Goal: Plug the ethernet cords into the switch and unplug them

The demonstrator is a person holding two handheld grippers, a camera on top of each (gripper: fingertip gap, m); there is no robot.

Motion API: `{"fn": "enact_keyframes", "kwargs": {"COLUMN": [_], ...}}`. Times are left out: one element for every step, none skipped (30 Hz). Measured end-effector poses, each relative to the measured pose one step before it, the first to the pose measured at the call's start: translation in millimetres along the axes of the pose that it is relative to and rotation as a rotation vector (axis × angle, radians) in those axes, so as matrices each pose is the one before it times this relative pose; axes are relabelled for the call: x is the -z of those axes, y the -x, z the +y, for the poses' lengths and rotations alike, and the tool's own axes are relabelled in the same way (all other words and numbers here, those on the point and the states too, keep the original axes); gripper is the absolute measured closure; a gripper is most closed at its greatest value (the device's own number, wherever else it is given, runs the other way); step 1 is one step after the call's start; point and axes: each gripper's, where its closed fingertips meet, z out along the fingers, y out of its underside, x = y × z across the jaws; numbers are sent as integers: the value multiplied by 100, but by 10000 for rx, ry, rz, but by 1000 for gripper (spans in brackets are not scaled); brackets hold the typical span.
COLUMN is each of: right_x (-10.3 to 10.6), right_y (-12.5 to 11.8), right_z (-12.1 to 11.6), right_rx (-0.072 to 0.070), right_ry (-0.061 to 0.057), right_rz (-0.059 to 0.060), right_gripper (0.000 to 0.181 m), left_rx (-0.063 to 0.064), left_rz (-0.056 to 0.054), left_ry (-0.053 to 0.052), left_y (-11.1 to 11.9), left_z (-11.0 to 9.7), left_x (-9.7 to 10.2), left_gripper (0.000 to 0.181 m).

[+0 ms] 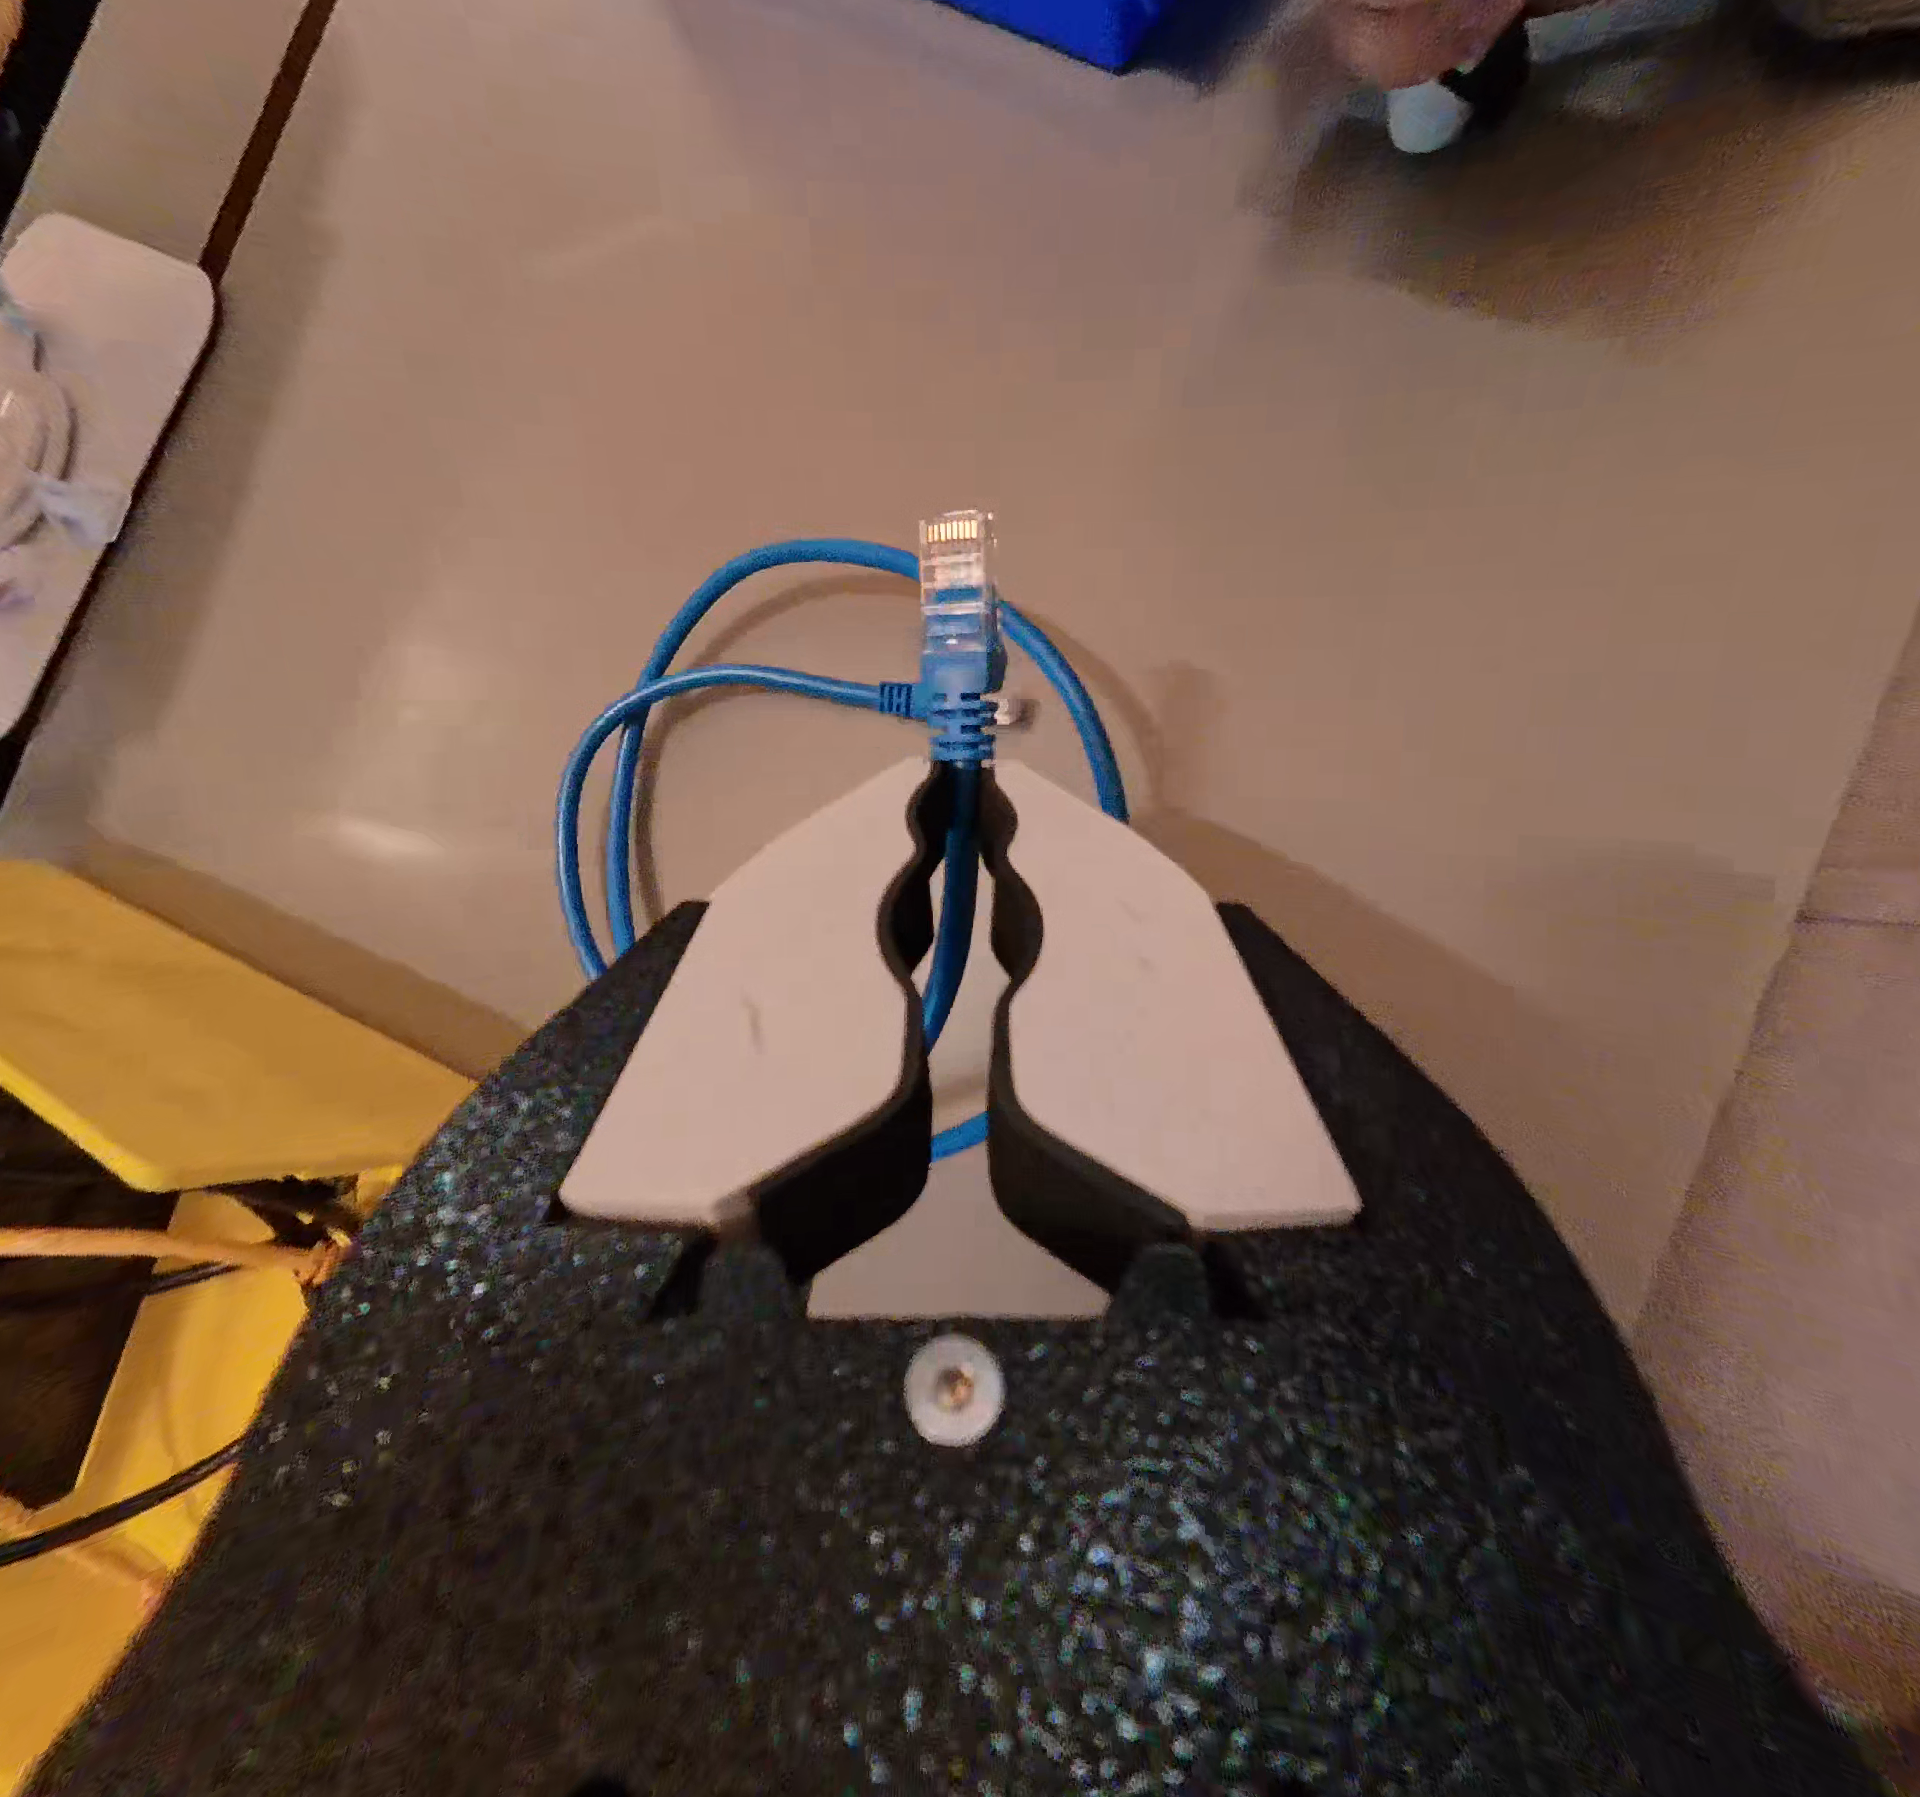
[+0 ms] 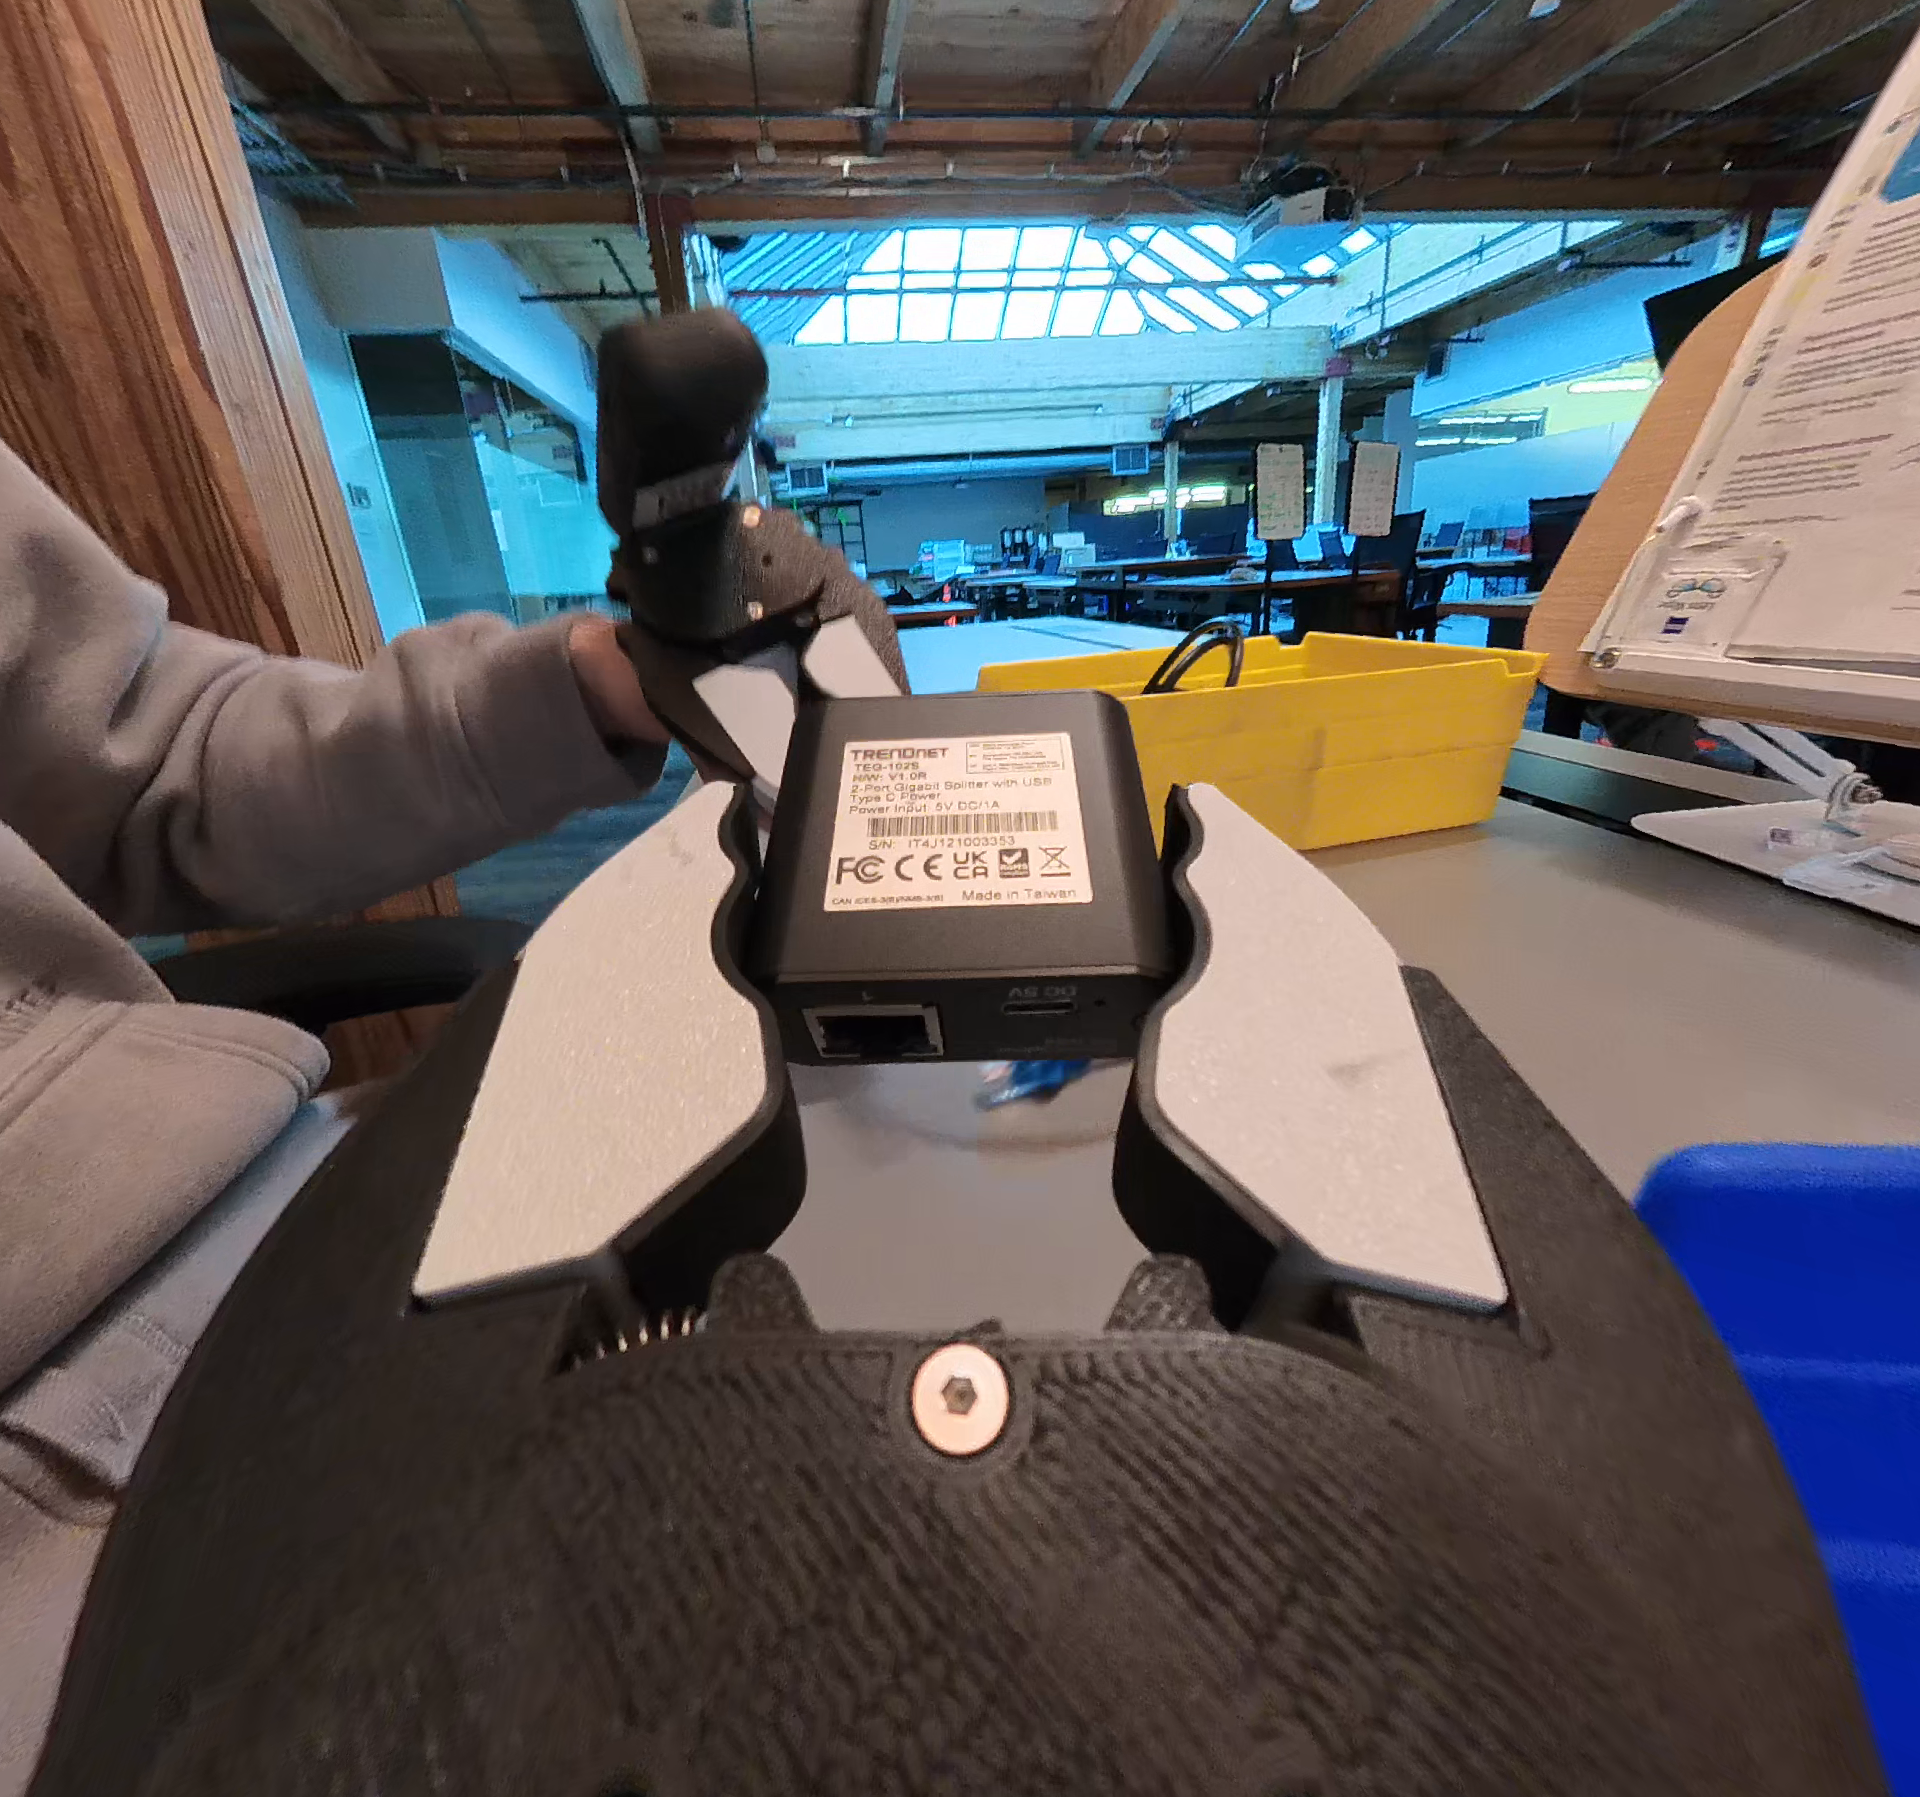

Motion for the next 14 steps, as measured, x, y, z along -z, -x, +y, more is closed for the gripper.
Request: {"fn": "enact_keyframes", "kwargs": {"right_x": [-124,-138,-121,-117,-115,-134,-151,-165,-168,-178,-176,-184,-177,-150], "right_y": [150,187,260,229,195,193,201,139,50,16,20,10,63,48], "right_z": [153,158,151,142,145,150,179,198,197,208,211,211,208,172], "right_rx": [59,71,84,75,63,54,47,37,21,26,41,59,64,40], "right_ry": [124,126,118,117,115,125,146,160,162,165,171,175,170,142], "right_rz": [-70,-94,-137,-125,-102,-112,-119,-84,-18,9,22,41,2,0], "right_gripper": [106,106,106,106,106,106,106,106,106,106,106,106,106,106], "left_rx": [-193,-165,-136,-225,-299,-304,-304,-329,-317,-286,-338,-361,-285,-189], "left_rz": [287,200,262,262,153,111,119,111,72,20,88,130,54,60], "left_ry": [57,58,120,118,124,178,188,154,158,183,188,159,167,234], "left_y": [-356,-328,-320,-307,-165,-9,73,88,81,109,-83,-222,-120,-97], "left_z": [-442,-502,-490,-570,-624,-516,-483,-492,-435,-355,-281,-284,-226,-34], "left_x": [-37,8,61,143,167,221,170,142,161,194,204,169,99,35], "left_gripper": [176,176,176,177,176,176,176,176,176,177,177,177,177,177]}}
